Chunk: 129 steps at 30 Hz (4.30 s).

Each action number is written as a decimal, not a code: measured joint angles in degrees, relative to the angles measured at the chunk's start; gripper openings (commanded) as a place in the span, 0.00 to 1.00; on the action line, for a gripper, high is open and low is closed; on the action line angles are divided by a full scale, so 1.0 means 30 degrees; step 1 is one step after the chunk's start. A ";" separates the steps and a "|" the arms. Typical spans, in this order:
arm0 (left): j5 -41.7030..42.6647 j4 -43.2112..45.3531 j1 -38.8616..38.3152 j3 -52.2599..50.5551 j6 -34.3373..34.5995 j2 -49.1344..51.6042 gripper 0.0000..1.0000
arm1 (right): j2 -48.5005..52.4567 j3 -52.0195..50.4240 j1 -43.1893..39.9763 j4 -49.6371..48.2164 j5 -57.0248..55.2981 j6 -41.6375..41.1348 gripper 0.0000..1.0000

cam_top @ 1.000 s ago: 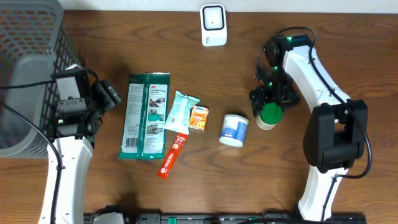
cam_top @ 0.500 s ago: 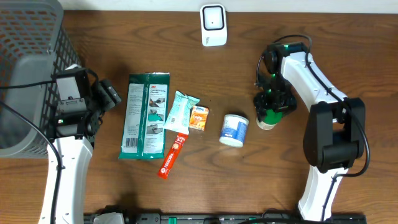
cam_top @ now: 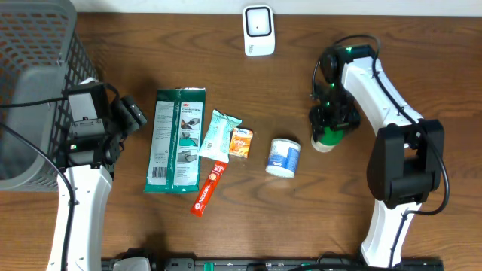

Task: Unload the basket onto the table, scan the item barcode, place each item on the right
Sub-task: 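Carry the jar to the white scanner and hold it there, then move the jar right and set it down at the table's right edge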

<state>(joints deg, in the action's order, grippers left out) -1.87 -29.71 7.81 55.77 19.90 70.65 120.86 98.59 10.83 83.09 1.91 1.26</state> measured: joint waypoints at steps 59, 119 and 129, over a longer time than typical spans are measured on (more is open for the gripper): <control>0.0000 0.0007 0.0000 0.0000 0.0000 0.0000 0.88 | -0.1173 0.0889 0.2463 -2.4523 0.7162 -0.7825 0.01; -0.0007 -0.0007 0.0000 0.0000 0.0000 0.0000 0.88 | 0.7089 0.0889 0.0561 -4.1849 1.0105 -0.9267 0.01; -0.0007 -0.0015 0.0000 0.0000 0.0000 0.0000 0.88 | 0.5253 0.0874 -0.1501 -3.3689 1.4710 -1.2101 0.01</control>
<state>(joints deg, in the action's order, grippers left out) -1.89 -29.76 7.81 55.77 19.90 70.65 136.62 101.21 6.33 -17.98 46.04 -35.05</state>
